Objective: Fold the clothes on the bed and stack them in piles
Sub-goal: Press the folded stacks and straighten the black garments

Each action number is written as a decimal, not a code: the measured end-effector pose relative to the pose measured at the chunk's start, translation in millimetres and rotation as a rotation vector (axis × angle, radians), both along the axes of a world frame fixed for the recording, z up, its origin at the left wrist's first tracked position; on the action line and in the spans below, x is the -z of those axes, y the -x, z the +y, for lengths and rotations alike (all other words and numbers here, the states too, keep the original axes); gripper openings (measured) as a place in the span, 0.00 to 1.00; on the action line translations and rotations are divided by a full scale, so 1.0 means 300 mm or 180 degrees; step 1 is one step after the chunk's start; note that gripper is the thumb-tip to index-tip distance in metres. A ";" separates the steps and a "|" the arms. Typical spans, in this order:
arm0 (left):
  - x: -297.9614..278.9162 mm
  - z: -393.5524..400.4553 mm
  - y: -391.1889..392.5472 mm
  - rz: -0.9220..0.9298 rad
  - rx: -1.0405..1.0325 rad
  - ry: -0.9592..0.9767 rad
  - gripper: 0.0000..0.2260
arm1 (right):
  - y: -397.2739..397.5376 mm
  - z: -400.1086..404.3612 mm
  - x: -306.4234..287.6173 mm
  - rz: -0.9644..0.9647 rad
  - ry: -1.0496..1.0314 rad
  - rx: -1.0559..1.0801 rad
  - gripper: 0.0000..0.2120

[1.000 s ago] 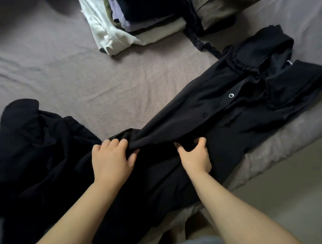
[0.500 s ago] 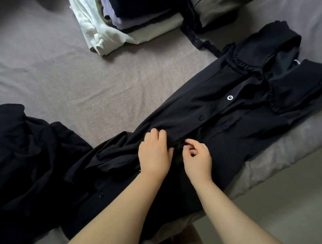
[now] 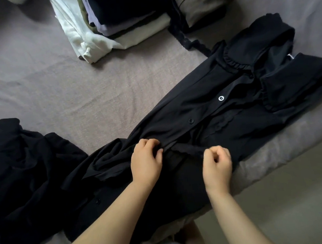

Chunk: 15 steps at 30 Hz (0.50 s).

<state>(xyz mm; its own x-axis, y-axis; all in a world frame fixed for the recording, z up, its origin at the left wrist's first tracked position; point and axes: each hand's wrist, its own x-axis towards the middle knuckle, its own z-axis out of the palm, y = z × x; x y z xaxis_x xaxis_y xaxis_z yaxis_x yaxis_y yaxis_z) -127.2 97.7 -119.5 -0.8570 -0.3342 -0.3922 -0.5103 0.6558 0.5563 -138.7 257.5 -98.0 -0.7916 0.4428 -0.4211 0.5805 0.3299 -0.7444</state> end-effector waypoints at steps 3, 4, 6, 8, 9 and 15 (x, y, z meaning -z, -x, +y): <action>-0.002 0.005 0.001 -0.0174 0.0142 0.0327 0.10 | -0.056 0.080 0.008 -0.0325 -0.1193 -0.0922 0.09; -0.004 0.009 0.006 -0.0159 0.0065 0.0326 0.08 | -0.066 0.090 0.008 -0.0378 -0.1451 -0.1163 0.08; 0.003 0.016 0.016 -0.0115 -0.0137 0.0231 0.07 | -0.061 0.089 0.004 -0.0223 -0.1727 -0.1169 0.10; 0.015 0.018 0.023 -0.0069 -0.0236 0.0129 0.07 | -0.043 0.054 -0.007 0.0207 -0.1743 -0.1239 0.13; 0.018 0.018 0.023 -0.0033 -0.0229 0.0083 0.07 | -0.039 0.025 -0.009 0.0376 -0.1695 -0.1637 0.16; 0.025 -0.005 0.018 0.0039 -0.0078 -0.0009 0.05 | -0.042 -0.077 0.057 -0.0501 -0.0743 -0.2634 0.16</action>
